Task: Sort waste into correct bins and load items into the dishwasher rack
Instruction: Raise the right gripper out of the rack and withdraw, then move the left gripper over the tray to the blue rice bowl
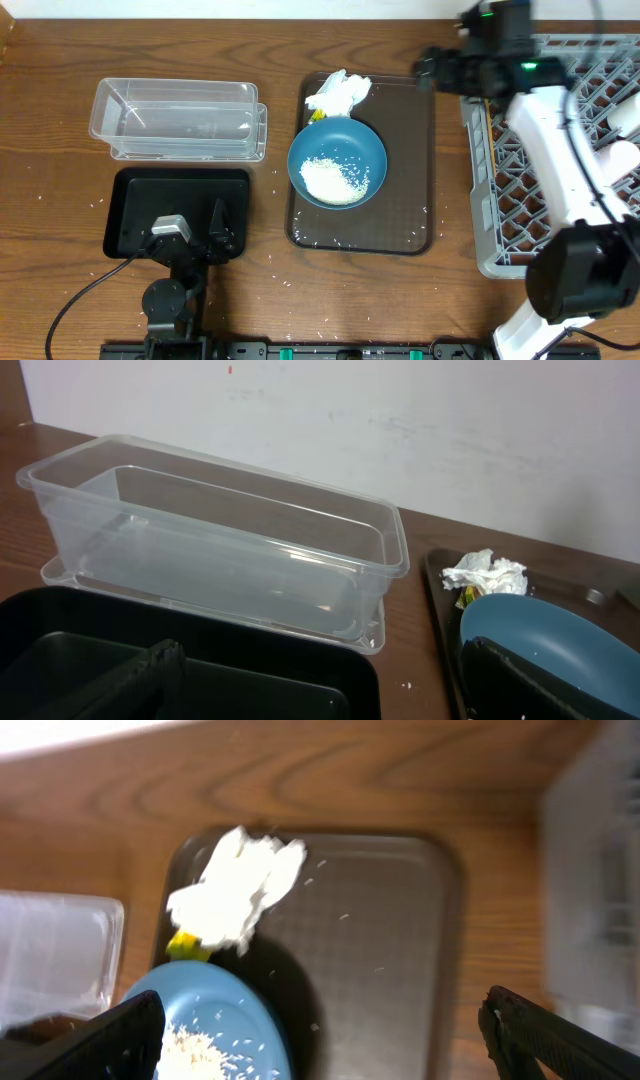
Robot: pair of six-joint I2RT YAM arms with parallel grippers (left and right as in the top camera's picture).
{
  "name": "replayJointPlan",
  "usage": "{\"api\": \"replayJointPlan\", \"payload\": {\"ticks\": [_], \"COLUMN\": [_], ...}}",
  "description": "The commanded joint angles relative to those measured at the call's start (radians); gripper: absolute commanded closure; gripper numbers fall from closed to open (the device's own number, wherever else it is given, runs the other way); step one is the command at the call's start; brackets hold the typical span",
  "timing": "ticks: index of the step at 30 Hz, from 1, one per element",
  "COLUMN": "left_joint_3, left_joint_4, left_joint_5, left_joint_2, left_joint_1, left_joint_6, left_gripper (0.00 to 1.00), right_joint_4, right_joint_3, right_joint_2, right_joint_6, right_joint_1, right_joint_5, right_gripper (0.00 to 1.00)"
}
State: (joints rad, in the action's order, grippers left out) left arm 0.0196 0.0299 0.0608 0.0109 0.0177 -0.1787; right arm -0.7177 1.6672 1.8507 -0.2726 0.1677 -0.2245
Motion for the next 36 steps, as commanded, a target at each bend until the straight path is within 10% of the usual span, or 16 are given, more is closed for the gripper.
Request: {"api": "replayJointPlan", "payload": {"ticks": [1,11,30,36], "left_joint_3": [-0.016,-0.016,-0.016,-0.016], "left_joint_4": [0.037,0.037,0.025,-0.119], "left_joint_5": [0.002,0.002,0.002,0.25], "left_joint_2": [-0.007,-0.007,-0.007,-0.007], "left_joint_1": [0.0,0.0,0.0,-0.002], "left_joint_6": [0.014,0.014,0.012,-0.294], "left_gripper": [0.09,0.09,0.09,0.09], "right_joint_4": [-0.001,0.01,-0.034,-0.035], "right_joint_3": [0.0,0.0,0.001,0.001], "right_joint_2": [0.009,0.009,0.008,0.008], "right_joint_6": [0.016,0.014,-0.206,-0.206], "right_joint_1": [0.07,0.127,-0.254,-0.274], "right_joint_5": [0.087,0.434,0.158,0.157], "right_gripper": [0.01,0.01,0.01,0.01]}}
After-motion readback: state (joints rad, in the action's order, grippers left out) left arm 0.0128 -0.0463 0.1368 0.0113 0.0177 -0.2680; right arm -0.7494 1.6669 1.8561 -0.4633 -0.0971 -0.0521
